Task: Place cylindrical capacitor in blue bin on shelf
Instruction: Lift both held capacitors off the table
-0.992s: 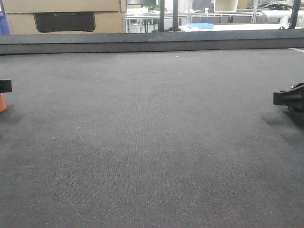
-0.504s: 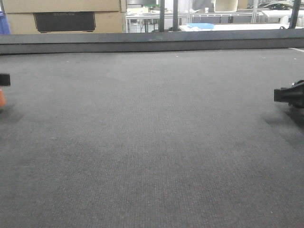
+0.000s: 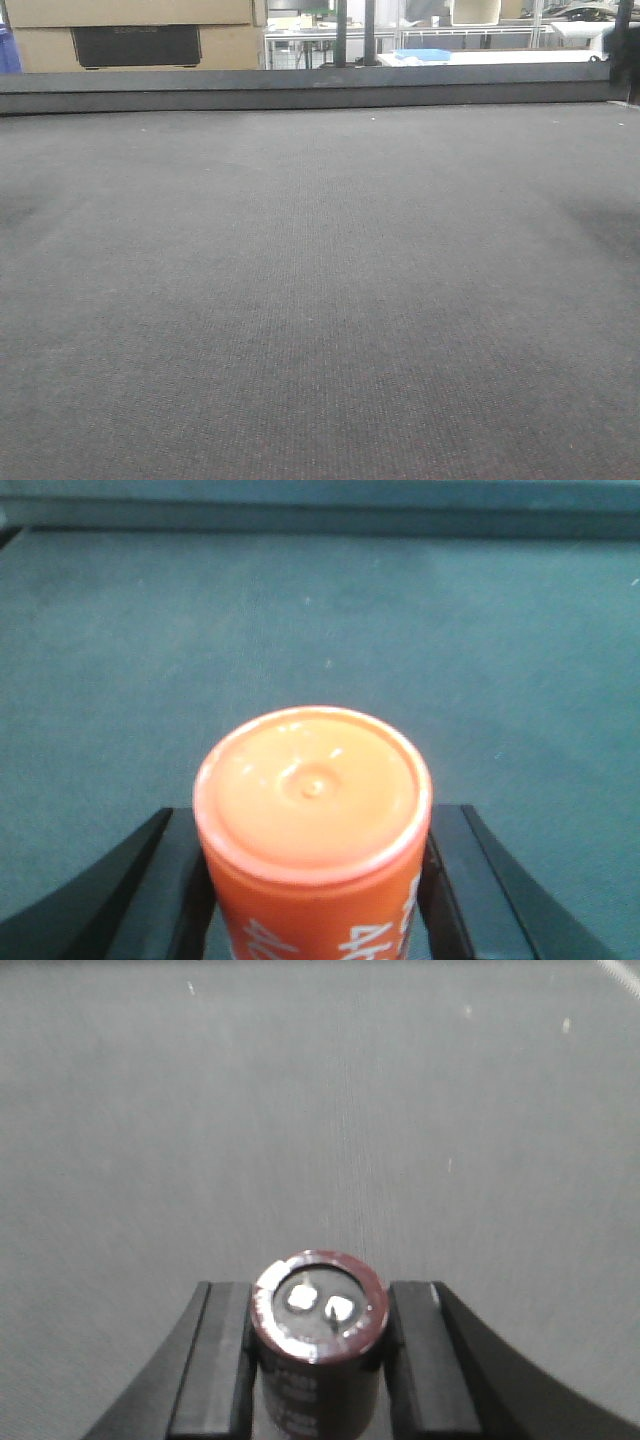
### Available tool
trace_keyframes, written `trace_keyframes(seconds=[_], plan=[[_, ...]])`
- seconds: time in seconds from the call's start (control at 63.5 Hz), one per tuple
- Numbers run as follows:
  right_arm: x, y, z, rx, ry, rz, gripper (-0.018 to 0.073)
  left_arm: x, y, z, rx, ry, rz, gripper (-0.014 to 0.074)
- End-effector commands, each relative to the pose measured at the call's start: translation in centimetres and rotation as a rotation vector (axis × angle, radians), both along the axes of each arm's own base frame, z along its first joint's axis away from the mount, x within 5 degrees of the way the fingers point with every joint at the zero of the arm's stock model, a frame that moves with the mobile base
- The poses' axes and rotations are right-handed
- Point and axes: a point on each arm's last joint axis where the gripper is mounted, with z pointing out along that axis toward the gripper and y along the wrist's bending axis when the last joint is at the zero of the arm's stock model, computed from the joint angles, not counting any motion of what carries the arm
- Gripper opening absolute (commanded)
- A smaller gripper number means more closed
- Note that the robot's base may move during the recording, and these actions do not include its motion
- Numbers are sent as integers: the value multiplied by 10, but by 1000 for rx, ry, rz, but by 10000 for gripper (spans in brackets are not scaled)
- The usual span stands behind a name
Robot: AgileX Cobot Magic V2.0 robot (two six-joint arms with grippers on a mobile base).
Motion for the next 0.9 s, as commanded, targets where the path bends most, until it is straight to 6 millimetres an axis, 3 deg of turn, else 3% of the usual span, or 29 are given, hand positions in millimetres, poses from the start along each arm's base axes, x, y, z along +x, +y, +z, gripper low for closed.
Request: trace_keyframes(seconds=[0.0, 0.205, 0.347, 0.567, 0.882], plan=[[-5, 1, 36, 8, -4, 18, -160, -9, -2, 26, -8, 6, -1, -111], [-20, 3, 97, -3, 17, 56, -160, -28, -2, 63, -9, 48, 1, -111], [-33, 3, 119, -5, 56, 71, -160, -42, -2, 78, -10, 102, 2, -111], [-56, 2, 129, -10, 122, 88, -160, -62, -3, 90, -13, 206, 5, -111], [-83, 0, 141, -11, 116, 96, -160, -87, -3, 107, 0, 159, 0, -111]])
